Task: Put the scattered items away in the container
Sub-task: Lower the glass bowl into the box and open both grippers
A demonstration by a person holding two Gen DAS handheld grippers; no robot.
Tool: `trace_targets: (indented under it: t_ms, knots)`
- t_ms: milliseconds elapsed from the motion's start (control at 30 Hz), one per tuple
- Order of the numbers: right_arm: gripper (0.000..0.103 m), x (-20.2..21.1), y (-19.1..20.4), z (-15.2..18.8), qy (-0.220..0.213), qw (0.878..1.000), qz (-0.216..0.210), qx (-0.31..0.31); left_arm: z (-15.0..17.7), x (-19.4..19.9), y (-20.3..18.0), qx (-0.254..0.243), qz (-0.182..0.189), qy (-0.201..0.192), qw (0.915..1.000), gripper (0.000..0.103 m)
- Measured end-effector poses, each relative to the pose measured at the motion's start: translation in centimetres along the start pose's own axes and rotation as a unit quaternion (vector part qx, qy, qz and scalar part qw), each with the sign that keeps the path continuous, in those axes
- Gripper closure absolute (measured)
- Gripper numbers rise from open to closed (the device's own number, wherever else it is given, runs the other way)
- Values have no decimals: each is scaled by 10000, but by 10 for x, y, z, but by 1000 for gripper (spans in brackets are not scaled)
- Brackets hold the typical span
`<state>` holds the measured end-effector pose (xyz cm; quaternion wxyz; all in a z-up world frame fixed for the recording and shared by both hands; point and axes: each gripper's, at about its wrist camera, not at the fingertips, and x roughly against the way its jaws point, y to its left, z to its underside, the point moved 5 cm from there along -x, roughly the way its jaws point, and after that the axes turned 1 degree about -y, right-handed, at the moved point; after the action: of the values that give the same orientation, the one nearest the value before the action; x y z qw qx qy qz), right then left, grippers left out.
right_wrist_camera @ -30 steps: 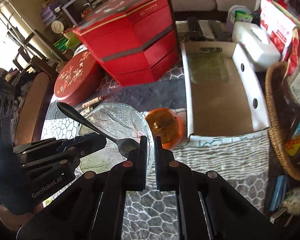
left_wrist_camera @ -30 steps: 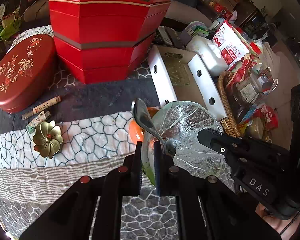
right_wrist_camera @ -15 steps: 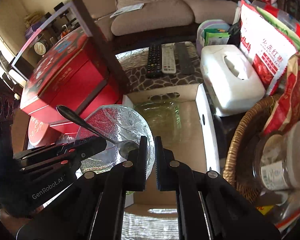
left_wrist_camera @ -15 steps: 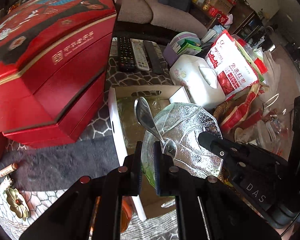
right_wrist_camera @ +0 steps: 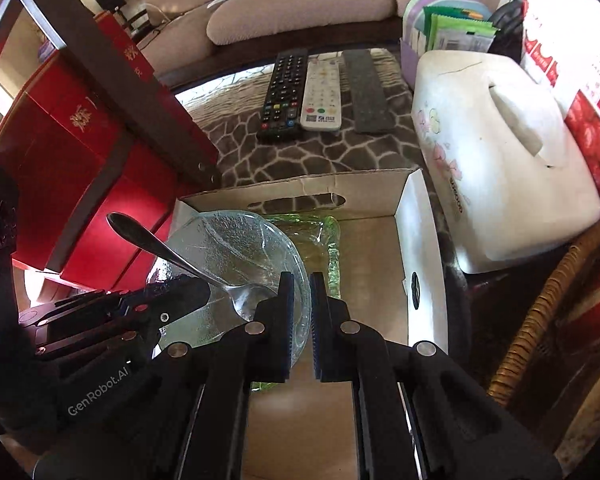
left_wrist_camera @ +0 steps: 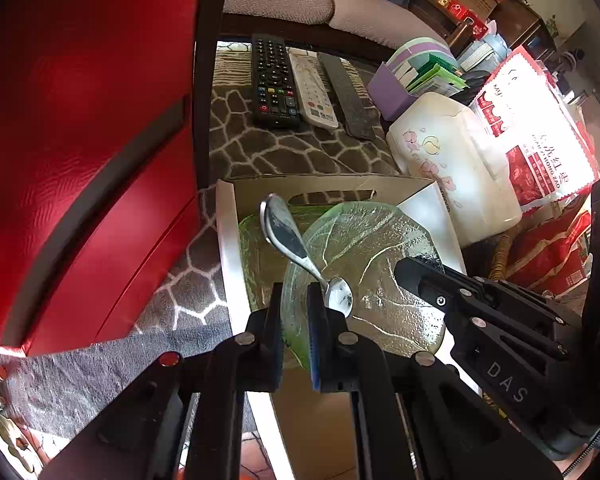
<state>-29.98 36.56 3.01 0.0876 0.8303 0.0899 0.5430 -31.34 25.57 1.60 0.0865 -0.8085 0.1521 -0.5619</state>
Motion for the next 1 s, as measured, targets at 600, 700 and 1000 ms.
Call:
trace_targets:
  t_ms: [600, 700, 1000]
  knots:
    - [88, 2, 12, -7, -209, 9989, 312, 268, -4, 7, -2, -277, -620, -154, 9976, 88]
    - [81, 16, 19, -11, -415, 9971, 434, 465, -5, 15, -3, -279, -668, -268, 9970, 79]
    - [82, 51, 33, -11, -620, 9958, 459, 484, 8, 60, -5, -236, -294, -394, 9985, 70]
